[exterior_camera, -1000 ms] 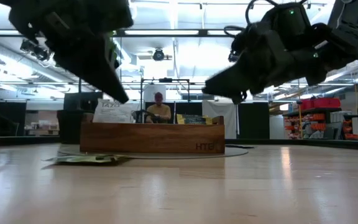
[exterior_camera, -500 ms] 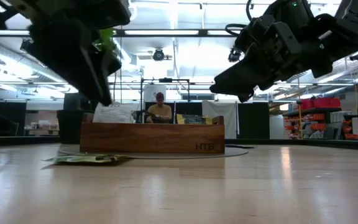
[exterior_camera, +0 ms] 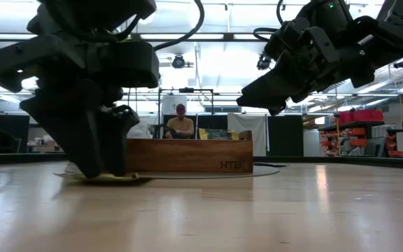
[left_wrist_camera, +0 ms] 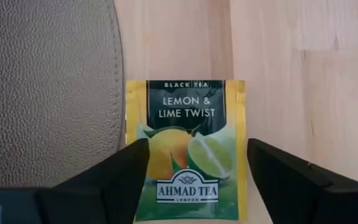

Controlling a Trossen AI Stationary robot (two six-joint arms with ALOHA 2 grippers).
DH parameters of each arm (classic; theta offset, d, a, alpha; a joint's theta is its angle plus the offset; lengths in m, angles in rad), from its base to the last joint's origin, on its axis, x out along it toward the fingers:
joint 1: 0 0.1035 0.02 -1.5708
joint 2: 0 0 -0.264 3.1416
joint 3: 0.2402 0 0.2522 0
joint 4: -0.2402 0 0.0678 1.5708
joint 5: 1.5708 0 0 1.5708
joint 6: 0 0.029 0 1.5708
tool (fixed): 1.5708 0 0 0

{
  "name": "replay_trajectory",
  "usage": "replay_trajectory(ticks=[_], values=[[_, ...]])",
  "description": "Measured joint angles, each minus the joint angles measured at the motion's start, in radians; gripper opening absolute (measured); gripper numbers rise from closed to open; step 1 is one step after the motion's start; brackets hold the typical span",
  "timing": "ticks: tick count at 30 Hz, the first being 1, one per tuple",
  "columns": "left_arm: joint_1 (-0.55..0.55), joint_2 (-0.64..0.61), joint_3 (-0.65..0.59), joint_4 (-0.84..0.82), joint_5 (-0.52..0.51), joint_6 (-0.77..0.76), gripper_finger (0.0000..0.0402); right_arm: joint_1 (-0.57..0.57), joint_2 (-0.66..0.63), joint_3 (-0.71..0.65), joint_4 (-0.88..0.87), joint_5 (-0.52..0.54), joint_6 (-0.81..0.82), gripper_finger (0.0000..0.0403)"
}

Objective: Pick & Place Tea
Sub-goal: Put the yellow tea bag into the right compartment of the wooden organizer

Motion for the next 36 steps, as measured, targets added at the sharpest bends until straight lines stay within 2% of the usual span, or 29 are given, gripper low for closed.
replay_trajectory(ticks=[2, 5, 12, 16, 18, 22, 26, 29, 32, 36], values=[[0.0, 0.007, 0.0, 0.0, 0.0, 0.001, 0.027, 0.0, 0.0, 0.0, -0.001, 0.001, -0.001, 0.0166], [0.0, 0.007, -0.002, 0.007, -0.001, -0.008, 0.0233, 0.0, 0.0, 0.0, -0.005, 0.001, -0.001, 0.0166], [0.001, 0.02, -0.003, 0.025, -0.011, -0.03, 0.0095, 0.004, 0.0, 0.0, -0.051, -0.01, 0.08, 0.0166], [0.0, 0.019, -0.005, 0.078, -0.008, -0.029, 0.0035, 0.067, 0.0, 0.0, -0.091, -0.022, 0.094, 0.0166], [0.0, 0.02, -0.005, 0.112, -0.011, -0.01, 0.0017, 0.115, 0.0, 0.0, -0.084, 0.011, 0.05, 0.0166], [0.012, 0.017, -0.008, 0.155, -0.02, -0.001, 0.0012, 0.179, 0.0, 0.0, -0.042, 0.14, -0.015, 0.0166], [0.018, 0.01, -0.002, 0.172, -0.085, 0.002, 0.003, 0.181, 0.0, 0.0, -0.019, 0.154, 0.09, 0.0166], [0.017, 0.01, 0.033, 0.171, -0.158, 0.035, 0.0027, 0.172, 0.0, 0.0, -0.016, 0.099, 0.236, 0.0166], [0.01, 0.008, 0.069, 0.165, -0.213, 0.082, 0.0012, 0.17, 0.0, 0.0, 0.001, -0.008, 0.371, 0.0166], [-0.003, 0.008, 0.119, 0.162, -0.286, 0.179, 0.0012, 0.176, 0.0, 0.0, 0.007, -0.029, 0.53, 0.0167]])
